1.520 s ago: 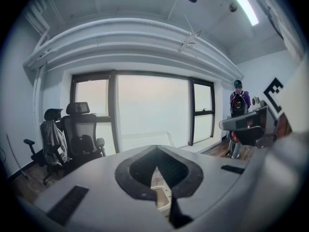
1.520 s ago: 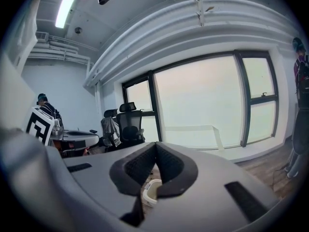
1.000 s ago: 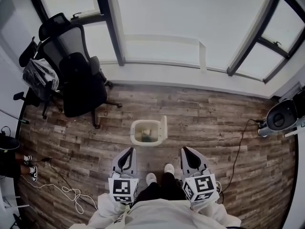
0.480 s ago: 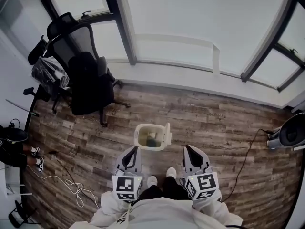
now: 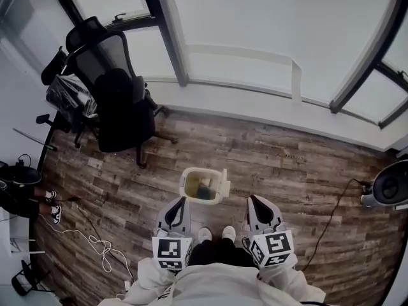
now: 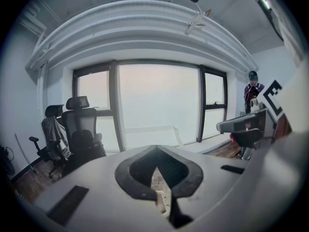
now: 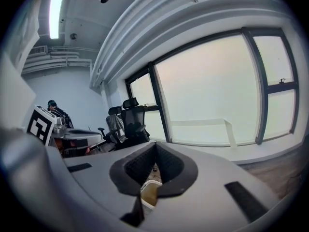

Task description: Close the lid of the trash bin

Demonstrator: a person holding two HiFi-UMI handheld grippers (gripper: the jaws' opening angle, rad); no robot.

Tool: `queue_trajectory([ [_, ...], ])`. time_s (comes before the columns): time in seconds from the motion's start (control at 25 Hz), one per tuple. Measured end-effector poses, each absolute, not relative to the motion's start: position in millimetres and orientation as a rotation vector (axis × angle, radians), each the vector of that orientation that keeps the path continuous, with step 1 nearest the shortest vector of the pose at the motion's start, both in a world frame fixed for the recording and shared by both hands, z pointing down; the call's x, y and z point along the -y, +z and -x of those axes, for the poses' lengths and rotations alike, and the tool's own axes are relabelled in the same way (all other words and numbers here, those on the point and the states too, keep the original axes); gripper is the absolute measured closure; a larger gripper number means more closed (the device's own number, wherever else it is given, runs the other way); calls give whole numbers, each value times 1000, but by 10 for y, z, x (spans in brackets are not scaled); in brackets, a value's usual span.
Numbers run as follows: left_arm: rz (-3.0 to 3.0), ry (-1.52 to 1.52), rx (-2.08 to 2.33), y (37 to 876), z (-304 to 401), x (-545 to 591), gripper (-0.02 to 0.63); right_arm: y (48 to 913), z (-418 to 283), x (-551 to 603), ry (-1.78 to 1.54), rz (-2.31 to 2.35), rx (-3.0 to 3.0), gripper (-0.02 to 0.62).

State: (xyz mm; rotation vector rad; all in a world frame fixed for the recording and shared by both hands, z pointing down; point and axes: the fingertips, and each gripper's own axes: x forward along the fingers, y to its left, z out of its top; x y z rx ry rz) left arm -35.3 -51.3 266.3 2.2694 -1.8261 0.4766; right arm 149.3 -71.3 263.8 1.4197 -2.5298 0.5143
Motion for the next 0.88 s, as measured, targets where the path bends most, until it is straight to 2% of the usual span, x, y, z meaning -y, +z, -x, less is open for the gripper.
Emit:
queue_trajectory([
  [0.24,-2205,505,1783,3046,521,580,601,3045,-1386,879,538,-1418,2476,572],
  [0.88,-2139,593,1667,4804,765,1037,601,4837,-1292,1314,677,-1453,2302,572],
])
